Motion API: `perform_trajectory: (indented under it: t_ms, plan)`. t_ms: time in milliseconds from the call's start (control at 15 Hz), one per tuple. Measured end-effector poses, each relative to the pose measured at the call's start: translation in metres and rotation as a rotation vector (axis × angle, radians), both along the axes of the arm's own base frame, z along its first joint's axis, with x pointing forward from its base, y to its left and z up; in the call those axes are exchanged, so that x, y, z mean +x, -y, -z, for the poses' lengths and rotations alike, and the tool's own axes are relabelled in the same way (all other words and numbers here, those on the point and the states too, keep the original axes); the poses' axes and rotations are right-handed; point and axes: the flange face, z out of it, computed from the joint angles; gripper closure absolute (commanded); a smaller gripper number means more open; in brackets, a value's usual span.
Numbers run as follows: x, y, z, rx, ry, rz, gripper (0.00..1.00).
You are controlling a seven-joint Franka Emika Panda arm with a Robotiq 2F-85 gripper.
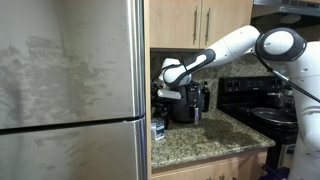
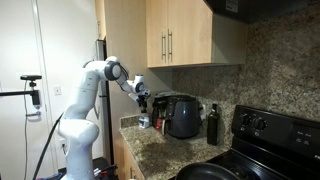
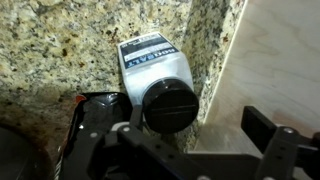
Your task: Move the bottle to the right
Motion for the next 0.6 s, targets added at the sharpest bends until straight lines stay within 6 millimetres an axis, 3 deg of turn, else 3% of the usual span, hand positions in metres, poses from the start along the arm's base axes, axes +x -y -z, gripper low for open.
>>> perform_trajectory:
  t_ms: [200, 600]
  plan:
    - [0.0052, -0.0104, 0.0055, -0.017, 0.013, -0.009, 0.0]
    - [0.0082, -0.0025, 0.0095, -0.052, -0.005, 0.053, 0.0]
